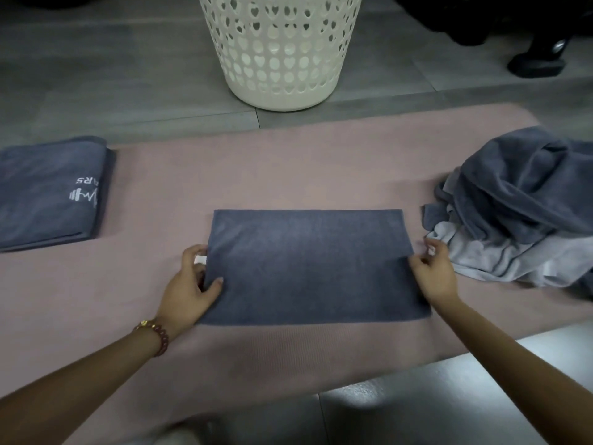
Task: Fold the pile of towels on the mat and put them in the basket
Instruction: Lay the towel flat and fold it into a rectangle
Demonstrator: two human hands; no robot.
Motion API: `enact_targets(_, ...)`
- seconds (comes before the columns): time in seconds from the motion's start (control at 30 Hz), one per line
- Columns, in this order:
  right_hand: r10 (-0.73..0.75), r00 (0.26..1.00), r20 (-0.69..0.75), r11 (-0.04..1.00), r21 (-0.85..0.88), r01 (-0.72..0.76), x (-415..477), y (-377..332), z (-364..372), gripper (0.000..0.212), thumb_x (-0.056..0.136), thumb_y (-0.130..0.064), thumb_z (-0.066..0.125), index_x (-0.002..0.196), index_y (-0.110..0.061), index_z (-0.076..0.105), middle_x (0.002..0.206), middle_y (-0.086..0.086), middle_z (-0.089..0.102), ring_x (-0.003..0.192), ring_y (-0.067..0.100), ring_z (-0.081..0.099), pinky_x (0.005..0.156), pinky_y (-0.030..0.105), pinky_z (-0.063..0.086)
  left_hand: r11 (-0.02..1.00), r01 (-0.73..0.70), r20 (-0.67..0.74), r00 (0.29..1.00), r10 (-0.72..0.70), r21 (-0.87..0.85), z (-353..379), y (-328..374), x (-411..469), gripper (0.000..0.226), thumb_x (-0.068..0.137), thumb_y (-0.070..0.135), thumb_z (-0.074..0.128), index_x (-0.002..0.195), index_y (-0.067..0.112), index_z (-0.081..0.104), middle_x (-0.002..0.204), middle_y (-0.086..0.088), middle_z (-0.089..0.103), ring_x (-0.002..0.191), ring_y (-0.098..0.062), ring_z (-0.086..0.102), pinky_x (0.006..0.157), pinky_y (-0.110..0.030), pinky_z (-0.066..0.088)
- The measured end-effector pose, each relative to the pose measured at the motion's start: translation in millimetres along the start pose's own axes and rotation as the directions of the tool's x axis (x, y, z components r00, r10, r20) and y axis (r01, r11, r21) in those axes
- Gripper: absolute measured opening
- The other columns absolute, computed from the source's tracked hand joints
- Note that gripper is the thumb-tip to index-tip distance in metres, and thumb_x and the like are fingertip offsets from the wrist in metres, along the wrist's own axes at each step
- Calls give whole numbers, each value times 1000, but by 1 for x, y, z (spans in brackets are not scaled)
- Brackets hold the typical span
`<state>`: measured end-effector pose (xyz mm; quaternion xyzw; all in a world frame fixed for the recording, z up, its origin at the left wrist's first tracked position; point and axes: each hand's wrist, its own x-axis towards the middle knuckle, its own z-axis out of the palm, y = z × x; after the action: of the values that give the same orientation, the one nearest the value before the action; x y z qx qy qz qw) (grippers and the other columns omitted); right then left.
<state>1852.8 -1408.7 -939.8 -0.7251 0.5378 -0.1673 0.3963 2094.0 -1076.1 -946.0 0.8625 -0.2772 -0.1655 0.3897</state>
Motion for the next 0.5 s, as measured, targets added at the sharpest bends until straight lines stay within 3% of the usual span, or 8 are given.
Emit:
enact_targets(0.07,44,999,-5,997,66,-44,19,-13,5,50,90,-18,59,134,-3,39,111,10,58,112,28,54,92,30,37,981,133,-108,983,-149,-142,8,9,16,42,88,25,59,123,30,36,78,3,63,69,-16,59,61,-27,43)
enact_targets(0.13,54,999,6,997,61,-54,31,-22,12,52,90,-20,60,134,-2,38,120,13,56,114,28,53,93,28,36,987,118,-136,982,-132,-109,14,14,25,32,93,15,51,122,23,40,75,-5,63,68,-22,57,60,-30,41)
enact_targets(0.23,-49,999,20,999,-9,49,33,-21,18,45,91,-9,56,132,-5,39,115,18,60,107,32,57,88,30,39,999,45,-112,993,-44,5,15,8,18,24,94,10,48,115,20,44,73,-11,60,63,-26,54,62,-36,41)
enact_targets(0.37,-120,993,5,992,-25,120,24,-6,16,37,90,-2,52,126,-6,43,113,14,60,103,28,58,89,32,42,997,-14,-115,993,22,69,14,-5,10,19,93,9,51,111,14,49,86,-5,63,69,-26,56,64,-33,39)
enact_targets(0.5,-123,992,-9,991,-53,122,27,-8,17,33,90,-8,56,122,-5,47,98,8,59,95,26,58,86,30,41,996,73,-139,987,-81,-60,14,-3,17,27,90,12,58,111,24,46,83,-2,62,69,-22,58,65,-35,45)
